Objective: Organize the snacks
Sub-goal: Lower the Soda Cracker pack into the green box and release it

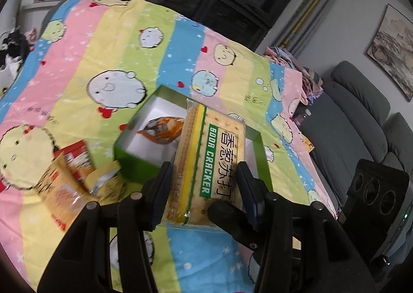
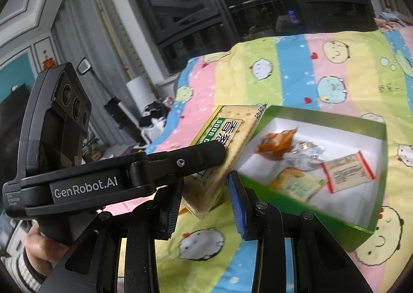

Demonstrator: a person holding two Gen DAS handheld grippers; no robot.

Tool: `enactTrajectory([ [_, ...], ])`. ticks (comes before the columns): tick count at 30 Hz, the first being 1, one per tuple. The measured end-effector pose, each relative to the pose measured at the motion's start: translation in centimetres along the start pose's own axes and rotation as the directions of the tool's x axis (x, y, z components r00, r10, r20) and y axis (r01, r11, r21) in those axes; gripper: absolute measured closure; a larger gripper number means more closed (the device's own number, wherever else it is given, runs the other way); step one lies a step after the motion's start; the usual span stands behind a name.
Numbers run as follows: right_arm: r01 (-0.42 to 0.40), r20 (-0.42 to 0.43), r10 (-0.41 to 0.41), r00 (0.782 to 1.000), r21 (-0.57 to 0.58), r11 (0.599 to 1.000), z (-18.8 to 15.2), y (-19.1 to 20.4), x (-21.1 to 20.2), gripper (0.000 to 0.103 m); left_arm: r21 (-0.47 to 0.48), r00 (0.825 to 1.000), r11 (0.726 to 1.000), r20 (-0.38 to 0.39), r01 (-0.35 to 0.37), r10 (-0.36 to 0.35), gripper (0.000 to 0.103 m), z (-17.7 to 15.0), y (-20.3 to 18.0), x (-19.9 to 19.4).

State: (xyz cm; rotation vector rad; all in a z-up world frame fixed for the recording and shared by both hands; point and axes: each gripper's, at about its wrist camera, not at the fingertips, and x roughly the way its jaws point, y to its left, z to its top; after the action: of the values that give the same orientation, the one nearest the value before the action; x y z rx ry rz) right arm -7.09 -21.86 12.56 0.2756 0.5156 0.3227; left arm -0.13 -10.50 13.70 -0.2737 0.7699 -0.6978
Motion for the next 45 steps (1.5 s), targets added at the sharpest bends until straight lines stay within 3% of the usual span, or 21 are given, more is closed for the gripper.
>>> enactTrajectory([
  [16, 0.112, 0.003, -0.113, 0.994, 0.133, 0.985, 1.0, -7.5, 1.1, 0.065, 0.030, 0.992, 0.998, -0.113, 0.060, -0.056, 0.053, 1.9, -2.1, 8.8],
  [29, 0.163, -0.037, -0.159, 0.987, 0.166, 0.973, 0.8, -9.6, 2.2, 0.065, 0.000, 0.985, 0.998, -0.162, 0.065, -0.064, 0.052, 2.1, -1.8, 12.2],
  [33, 0.153, -0.050, -0.147, 0.988, 0.167, 0.974, 0.7, -9.6, 2.7, 0.065, -0.008, 0.985, 0.999, -0.167, 0.044, -0.044, 0.043, 2.1, -1.5, 12.5],
  [35, 0.159, -0.058, -0.151, 0.987, 0.170, 0.973, 0.7, -9.7, 2.8, 0.065, -0.009, 0.988, 1.000, -0.155, 0.024, -0.025, 0.029, 2.2, -1.4, 12.3],
  [37, 0.179, -0.066, -0.170, 0.983, 0.171, 0.969, 0.5, -9.8, 2.8, 0.065, -0.018, 0.990, 1.000, -0.140, 0.011, -0.013, 0.005, 2.4, -1.1, 11.8],
  [41, 0.198, -0.070, -0.189, 0.980, 0.173, 0.965, 0.6, -9.9, 2.6, 0.065, -0.015, 0.994, 1.000, -0.108, -0.026, 0.024, 0.001, 2.8, -0.7, 10.4],
  [43, 0.218, -0.066, -0.210, 0.976, 0.160, 0.963, 0.7, -9.5, 2.4, 0.060, -0.006, 0.994, 0.999, -0.095, -0.048, 0.047, 0.001, 2.8, -0.5, 9.7],
  [45, 0.231, -0.056, -0.225, 0.973, 0.146, 0.962, 0.9, -9.0, 2.0, 0.046, 0.000, 0.994, 0.997, -0.079, -0.076, 0.076, 0.001, 2.9, -0.3, 8.7],
])
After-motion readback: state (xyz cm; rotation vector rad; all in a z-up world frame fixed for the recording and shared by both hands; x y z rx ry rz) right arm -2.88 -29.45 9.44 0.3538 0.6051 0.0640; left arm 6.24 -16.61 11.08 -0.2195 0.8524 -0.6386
